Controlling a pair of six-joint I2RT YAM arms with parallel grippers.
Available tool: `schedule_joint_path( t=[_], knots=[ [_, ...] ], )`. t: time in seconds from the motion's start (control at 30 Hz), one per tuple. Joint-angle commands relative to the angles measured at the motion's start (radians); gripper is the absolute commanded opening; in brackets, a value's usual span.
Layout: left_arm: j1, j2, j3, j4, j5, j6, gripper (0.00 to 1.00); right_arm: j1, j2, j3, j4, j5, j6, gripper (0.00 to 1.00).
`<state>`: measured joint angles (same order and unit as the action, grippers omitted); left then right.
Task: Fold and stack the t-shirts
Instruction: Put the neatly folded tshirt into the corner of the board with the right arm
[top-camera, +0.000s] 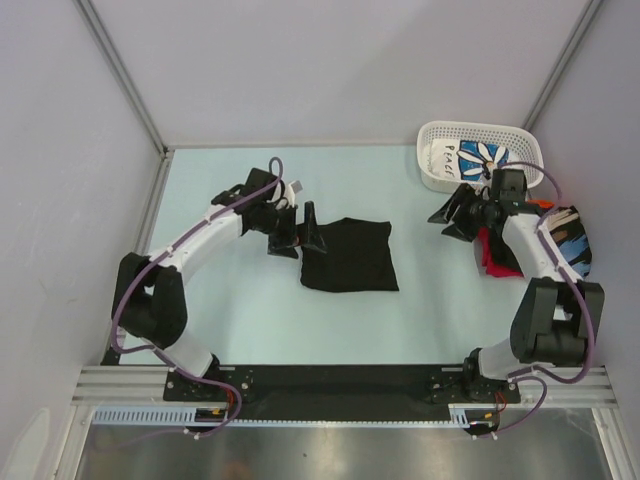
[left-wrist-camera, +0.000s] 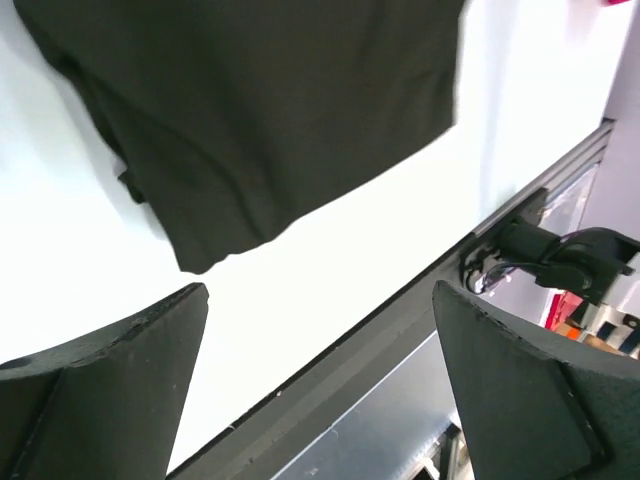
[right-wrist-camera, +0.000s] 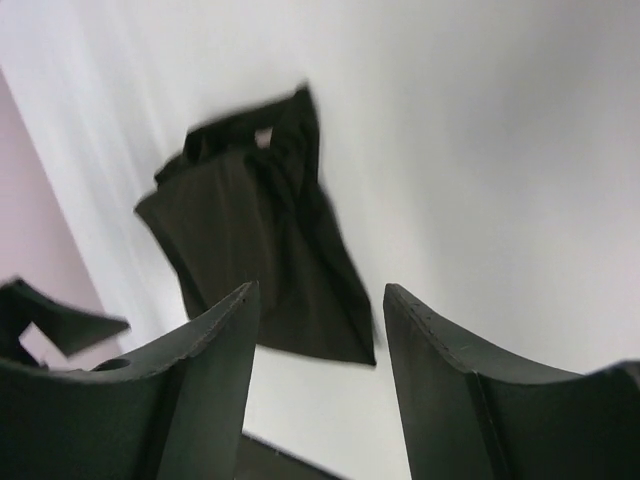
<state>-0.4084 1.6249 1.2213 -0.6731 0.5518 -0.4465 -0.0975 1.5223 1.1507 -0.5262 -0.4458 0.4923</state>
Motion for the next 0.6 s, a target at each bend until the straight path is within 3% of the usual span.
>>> schedule_joint_path(
  t=[0.0, 0.13, 0.57],
  knots=[
    [0.01, -0.022, 0.056, -0.052, -0.004, 0.045, 1.0, 0.002, -0.057, -0.149, -0.037, -0.158, -0.012, 0.59],
    [0.014, 0.041, 0.099, -0.065, -0.023, 0.084, 1.0, 0.001, -0.053, -0.326, 0.057, -0.313, 0.058, 0.58],
    [0.06, 0.139, 0.204, -0.128, -0.006, 0.173, 1.0, 0.051, -0.004, -0.508, 0.182, -0.357, 0.069, 0.59]
  ],
)
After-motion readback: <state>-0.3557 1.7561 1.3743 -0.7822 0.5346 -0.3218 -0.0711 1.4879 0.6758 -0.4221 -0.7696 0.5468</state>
